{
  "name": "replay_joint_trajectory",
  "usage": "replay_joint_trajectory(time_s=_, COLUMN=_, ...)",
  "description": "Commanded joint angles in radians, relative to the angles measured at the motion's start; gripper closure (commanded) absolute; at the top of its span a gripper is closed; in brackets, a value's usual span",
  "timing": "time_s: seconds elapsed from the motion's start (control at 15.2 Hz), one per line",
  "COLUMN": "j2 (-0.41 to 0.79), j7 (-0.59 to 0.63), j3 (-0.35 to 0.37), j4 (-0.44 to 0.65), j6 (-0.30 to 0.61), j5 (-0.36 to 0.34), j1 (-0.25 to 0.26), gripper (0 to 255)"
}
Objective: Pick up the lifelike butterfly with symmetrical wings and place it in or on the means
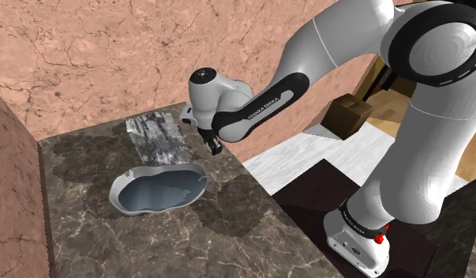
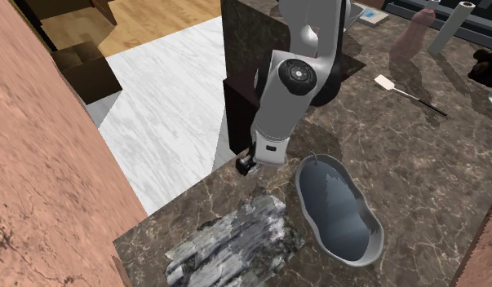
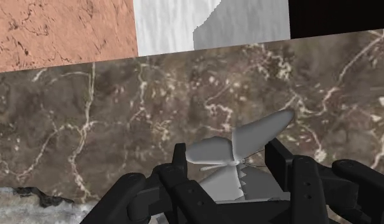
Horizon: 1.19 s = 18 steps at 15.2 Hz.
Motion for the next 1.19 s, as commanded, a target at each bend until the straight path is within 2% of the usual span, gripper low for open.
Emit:
replay_joint_trajectory(time_s=0.0, j2=-0.021, j7=-0.014, j3=0.005, j4=0.001, j6=-0.020, j5=0.014, j1=-0.004, gripper=255)
replay_joint_trajectory(time_s=1.12, j2=-0.162, j7=-0.108, j3=0.031, j4=0.063, j6=-0.207, j5=0.109, j1=-0.016, gripper=255)
